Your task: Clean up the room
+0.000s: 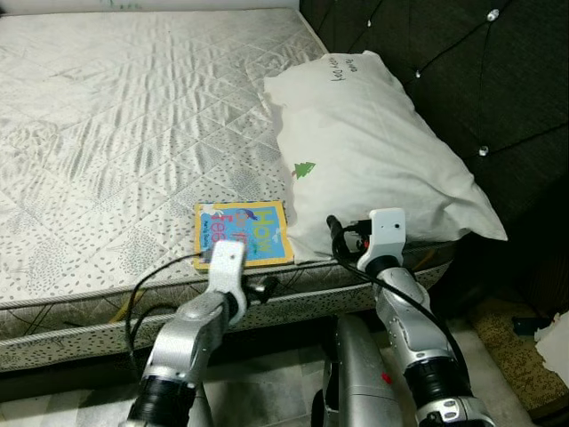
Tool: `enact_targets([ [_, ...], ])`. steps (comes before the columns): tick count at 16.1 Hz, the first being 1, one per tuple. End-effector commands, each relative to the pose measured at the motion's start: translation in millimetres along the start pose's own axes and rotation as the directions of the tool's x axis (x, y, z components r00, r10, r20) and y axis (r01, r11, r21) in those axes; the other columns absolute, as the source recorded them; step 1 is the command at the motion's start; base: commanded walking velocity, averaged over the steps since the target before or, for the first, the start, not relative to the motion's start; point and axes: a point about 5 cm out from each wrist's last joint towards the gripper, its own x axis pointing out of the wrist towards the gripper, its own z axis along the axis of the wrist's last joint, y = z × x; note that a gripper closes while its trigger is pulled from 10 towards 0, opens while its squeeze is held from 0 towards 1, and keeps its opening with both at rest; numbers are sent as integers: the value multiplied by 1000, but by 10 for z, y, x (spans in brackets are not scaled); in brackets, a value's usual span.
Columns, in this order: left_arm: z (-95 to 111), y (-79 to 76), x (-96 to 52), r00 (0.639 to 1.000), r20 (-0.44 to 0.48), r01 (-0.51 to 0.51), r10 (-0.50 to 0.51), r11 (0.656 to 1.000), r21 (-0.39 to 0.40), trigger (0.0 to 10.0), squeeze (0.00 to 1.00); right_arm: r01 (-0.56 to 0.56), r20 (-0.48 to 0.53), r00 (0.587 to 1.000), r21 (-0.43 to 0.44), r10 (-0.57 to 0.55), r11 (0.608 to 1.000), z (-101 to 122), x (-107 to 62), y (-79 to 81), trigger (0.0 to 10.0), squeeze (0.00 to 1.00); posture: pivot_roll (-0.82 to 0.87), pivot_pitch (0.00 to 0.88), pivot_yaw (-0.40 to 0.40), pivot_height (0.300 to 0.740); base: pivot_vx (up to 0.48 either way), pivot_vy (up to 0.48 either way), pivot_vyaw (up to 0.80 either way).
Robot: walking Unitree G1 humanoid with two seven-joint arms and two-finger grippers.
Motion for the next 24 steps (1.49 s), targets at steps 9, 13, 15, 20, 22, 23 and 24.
enact_targets([
  [9, 841, 495, -305, 775, 565, -390, 284, 918, 72, 10000, 0, 91, 121, 988, 35, -95, 995, 355, 260, -154, 10000, 0, 34, 0, -4, 516, 0, 0, 0],
  [13, 836, 637, -577, 618, 710, -477, 338, 879, -3, 10000, 0, 76, 213, 973, 78, -91, 994, 524, 252, -151, 10000, 0, 47, 0, -22, 516, 0, 0, 0],
  [15, 854, 663, -607, 590, 732, -491, 340, 871, -8, 10000, 0, 65, 230, 969, 93, -85, 994, 568, 237, -135, 10000, 0, 46, 0, -25, 531, 0, 0, 0],
  [20, 917, 631, -566, 573, 750, -484, 331, 875, -16, 10000, 0, 47, 257, 963, 137, -81, 989, 672, 255, -62, 10000, 0, 38, 0, -14, 586, 0, 0, 0],
  [22, 879, 656, -562, 576, 742, -495, 343, 869, -17, 10000, 0, 55, 249, 964, 143, -90, 988, 635, 238, -68, 10000, 0, 43, 0, -10, 611, 0, 0, 0],
  [23, 877, 650, -568, 572, 747, -496, 339, 868, -14, 10000, 0, 64, 239, 966, 153, -100, 986, 606, 230, -84, 10000, 0, 48, 0, -6, 621, 0, 0, 0],
  [24, 871, 638, -568, 572, 748, -492, 337, 871, -16, 10000, 0, 79, 224, 968, 160, -114, 984, 561, 215, -99, 10000, 0, 55, 0, -6, 636, 0, 0, 0],
])
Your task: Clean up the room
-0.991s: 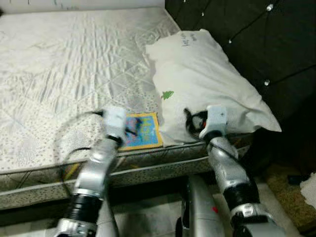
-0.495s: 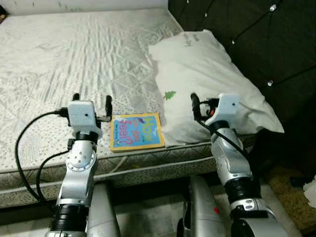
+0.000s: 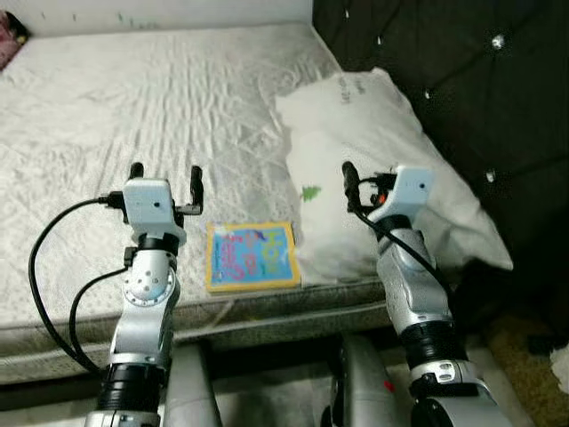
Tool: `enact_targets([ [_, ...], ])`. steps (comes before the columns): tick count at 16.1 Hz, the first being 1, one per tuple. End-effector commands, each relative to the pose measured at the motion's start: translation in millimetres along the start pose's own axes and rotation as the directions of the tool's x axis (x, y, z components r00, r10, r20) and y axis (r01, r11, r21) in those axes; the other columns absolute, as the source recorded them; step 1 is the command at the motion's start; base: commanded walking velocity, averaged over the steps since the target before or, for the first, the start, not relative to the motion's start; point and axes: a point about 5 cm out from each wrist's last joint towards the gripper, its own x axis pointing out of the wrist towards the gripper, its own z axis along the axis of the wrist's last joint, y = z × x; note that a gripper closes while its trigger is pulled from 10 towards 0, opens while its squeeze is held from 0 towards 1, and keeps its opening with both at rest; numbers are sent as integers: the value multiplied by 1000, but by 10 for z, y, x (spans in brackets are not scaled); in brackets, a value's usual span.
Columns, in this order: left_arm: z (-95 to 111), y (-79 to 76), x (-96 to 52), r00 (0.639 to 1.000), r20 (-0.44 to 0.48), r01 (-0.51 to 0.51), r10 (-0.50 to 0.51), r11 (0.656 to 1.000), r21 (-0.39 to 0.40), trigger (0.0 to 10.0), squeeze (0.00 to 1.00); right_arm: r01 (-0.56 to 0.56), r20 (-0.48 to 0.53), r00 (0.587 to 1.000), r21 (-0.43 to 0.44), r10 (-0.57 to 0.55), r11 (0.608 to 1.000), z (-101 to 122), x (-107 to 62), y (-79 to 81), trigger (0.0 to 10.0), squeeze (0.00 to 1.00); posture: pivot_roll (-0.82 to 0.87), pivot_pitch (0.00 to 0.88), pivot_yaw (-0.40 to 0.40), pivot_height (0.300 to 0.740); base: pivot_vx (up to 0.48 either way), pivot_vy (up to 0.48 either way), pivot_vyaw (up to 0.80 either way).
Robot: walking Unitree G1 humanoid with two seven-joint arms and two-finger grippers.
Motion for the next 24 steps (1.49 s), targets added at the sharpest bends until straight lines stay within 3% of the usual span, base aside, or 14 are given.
enact_targets([
  [1, 0, -10, 4, 1000, 4, 7, -7, 1000, 6, 10000, 0, 21, -8, 1000, 17, -21, 1000, -12, -13, -20, 10000, 0, 58, 0, -6, 646, 0, 0, 0],
  [10, -144, -33, -13, 997, -54, 53, -51, 998, 36, 10000, 0, 49, -31, 998, -7, -50, 999, -73, -68, -45, 10000, 0, 46, 0, -2, 740, 0, 0, 0],
  [14, -156, -33, -12, 997, -59, 49, -47, 998, 44, 10000, 0, 51, -43, 998, -17, -51, 999, -92, -77, -38, 10000, 0, 46, 0, -2, 740, 0, 0, 0],
  [16, -153, -81, -32, 998, -49, 36, -31, 995, 93, 10000, 0, 37, -53, 998, -55, -40, 998, -168, -149, 18, 10000, 0, 48, 0, -7, 740, 0, 0, 0],
  [21, -114, -130, -19, 997, -74, 35, -34, 999, 15, 10000, 0, 40, -62, 997, -74, -44, 996, -190, -196, 23, 10000, 0, 41, 0, -7, 740, 0, 0, 0],
  [24, -139, -180, -36, 996, -86, 39, -34, 997, 59, 10000, 0, 27, -73, 997, -79, -33, 996, -202, -225, 27, 10000, 0, 35, 0, -18, 740, 0, 0, 0],
])
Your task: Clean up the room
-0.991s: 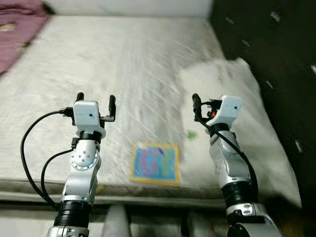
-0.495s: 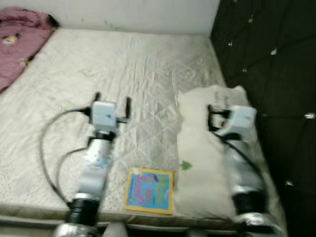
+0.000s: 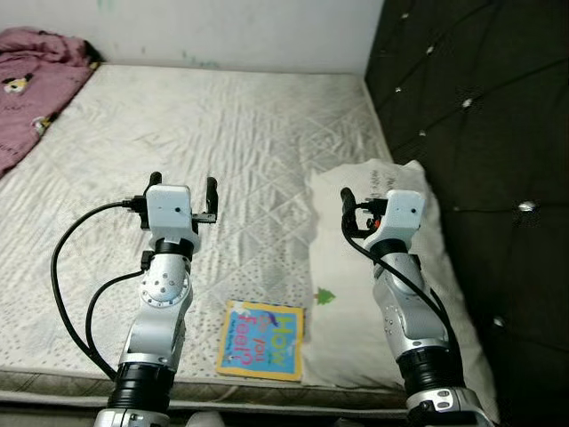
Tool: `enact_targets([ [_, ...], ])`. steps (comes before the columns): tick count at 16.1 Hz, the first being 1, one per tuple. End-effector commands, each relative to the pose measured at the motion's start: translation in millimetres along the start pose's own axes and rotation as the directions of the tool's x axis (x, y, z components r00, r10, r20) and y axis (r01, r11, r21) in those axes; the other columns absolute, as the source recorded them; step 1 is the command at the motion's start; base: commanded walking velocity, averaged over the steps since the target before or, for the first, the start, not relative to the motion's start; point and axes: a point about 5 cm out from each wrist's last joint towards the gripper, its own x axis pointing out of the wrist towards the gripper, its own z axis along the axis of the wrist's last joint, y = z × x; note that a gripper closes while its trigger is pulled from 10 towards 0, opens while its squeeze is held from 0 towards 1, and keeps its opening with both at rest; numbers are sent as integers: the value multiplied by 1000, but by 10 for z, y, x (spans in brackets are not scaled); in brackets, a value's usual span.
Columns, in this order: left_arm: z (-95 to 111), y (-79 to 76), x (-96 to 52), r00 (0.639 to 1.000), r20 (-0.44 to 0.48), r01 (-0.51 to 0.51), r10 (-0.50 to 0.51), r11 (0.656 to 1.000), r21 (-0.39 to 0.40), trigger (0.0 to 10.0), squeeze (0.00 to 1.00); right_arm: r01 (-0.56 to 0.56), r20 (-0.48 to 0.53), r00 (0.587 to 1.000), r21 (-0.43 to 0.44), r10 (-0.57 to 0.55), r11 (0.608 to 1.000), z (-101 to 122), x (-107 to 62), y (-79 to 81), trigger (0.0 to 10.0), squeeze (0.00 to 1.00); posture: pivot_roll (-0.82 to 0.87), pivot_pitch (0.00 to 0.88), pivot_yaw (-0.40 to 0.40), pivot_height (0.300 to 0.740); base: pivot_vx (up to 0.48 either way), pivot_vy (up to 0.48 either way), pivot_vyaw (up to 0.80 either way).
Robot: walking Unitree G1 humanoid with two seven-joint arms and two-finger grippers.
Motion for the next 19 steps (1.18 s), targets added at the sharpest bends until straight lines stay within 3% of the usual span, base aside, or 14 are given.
enact_targets([
  [1, -25, -3, -9, 1000, -21, 7, -7, 1000, 4, 10000, 0, -7, -7, 1000, -6, 7, 1000, -1, -16, 0, 10000, 0, 33, 0, -17, 740, 0, 0, 0],
  [3, -40, -5, -50, 999, -4, 38, -37, 999, 21, 10000, 0, -14, -11, 1000, -7, 14, 1000, -27, -40, 4, 10000, 0, 34, 0, -13, 740, 0, 0, 0],
  [5, -117, 21, -49, 998, -56, 40, -41, 999, -20, 10000, 0, -39, -22, 999, -4, 39, 999, -62, -44, 88, 10000, 0, 32, 0, 0, 740, 0, 0, 0],
  [10, -130, -60, -64, 995, -80, 52, -57, 997, -65, 10000, 0, -45, -25, 999, 3, 45, 999, -73, -94, 106, 10000, 0, 23, 0, 5, 740, 0, 0, 0],
  [19, -151, -97, -89, 994, -95, 53, -62, 993, -103, 10000, 0, -62, -37, 997, -11, 62, 998, -66, -108, 93, 10000, 0, 16, 0, -13, 740, 0, 437, 0],
])
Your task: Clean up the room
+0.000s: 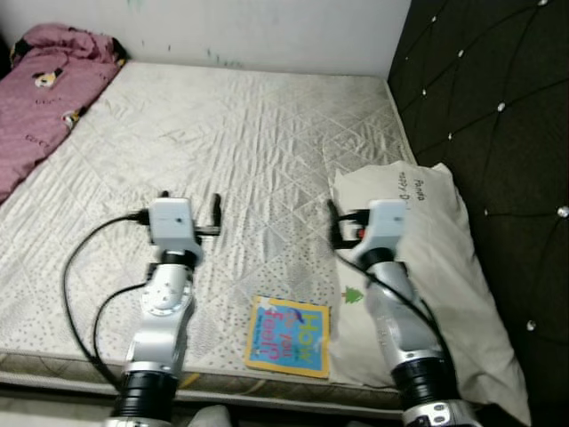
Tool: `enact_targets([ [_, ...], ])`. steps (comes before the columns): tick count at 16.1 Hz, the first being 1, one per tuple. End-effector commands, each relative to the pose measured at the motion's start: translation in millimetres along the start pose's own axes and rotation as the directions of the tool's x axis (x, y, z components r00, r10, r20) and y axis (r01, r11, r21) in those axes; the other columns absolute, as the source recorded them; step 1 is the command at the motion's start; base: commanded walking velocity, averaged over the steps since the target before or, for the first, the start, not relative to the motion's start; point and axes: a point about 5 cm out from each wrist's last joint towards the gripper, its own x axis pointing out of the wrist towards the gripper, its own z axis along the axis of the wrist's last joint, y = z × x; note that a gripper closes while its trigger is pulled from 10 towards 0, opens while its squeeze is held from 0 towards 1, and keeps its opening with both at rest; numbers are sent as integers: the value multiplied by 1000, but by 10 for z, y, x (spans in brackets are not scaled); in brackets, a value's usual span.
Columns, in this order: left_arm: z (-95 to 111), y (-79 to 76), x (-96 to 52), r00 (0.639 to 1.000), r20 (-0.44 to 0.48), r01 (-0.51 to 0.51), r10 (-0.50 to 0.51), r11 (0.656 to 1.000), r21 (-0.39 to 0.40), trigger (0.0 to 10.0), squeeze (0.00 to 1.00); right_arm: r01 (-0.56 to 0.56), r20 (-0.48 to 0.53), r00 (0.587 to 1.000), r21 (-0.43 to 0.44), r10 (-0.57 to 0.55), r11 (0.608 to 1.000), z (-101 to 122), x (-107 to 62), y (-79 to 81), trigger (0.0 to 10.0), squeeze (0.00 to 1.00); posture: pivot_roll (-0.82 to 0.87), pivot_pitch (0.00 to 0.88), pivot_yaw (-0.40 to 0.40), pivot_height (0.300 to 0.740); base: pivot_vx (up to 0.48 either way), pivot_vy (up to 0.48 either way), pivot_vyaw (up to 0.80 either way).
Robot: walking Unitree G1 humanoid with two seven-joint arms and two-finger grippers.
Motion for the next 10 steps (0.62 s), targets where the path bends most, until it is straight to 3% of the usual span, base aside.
enact_targets([
  [1, 17, -57, 7, 1000, 0, 21, -21, 1000, -6, 10000, 0, 22, 15, 1000, -9, -22, 1000, 56, -2, -72, 10000, 0, 17, 0, -11, 740, 0, 480, 0],
  [10, 22, -40, 37, 1000, -8, 9, -10, 1000, -22, 10000, 0, 20, 15, 1000, -11, -20, 1000, 63, 13, -62, 10000, 0, 20, 0, -9, 740, 0, 480, 0],
])
